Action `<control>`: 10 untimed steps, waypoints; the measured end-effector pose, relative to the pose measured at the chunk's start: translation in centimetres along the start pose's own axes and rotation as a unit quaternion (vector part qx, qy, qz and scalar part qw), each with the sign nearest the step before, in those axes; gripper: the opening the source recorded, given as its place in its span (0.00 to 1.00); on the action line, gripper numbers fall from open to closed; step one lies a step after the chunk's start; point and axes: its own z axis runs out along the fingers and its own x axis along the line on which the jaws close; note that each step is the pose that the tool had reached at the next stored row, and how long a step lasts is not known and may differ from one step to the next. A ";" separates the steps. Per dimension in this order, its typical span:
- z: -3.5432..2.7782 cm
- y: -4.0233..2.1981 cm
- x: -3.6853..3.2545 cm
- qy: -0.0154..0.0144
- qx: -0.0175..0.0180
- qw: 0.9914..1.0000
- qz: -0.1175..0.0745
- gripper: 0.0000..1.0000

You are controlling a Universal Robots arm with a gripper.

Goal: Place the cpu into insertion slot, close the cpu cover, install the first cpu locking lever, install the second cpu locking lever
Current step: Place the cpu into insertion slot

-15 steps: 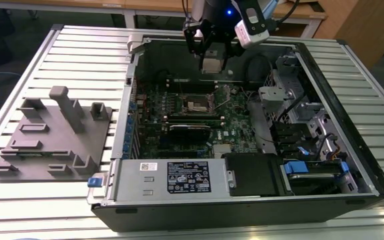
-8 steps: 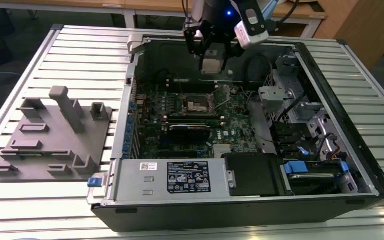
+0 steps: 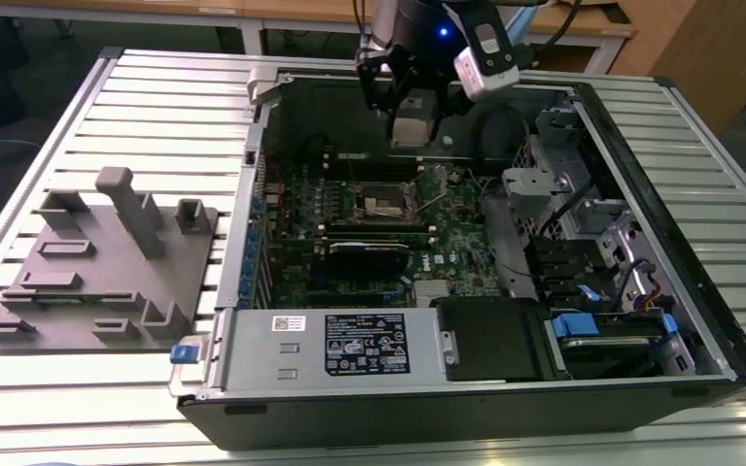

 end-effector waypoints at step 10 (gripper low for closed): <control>0.75 -0.07 0.36 0.000 0.000 1.000 0.000 0.54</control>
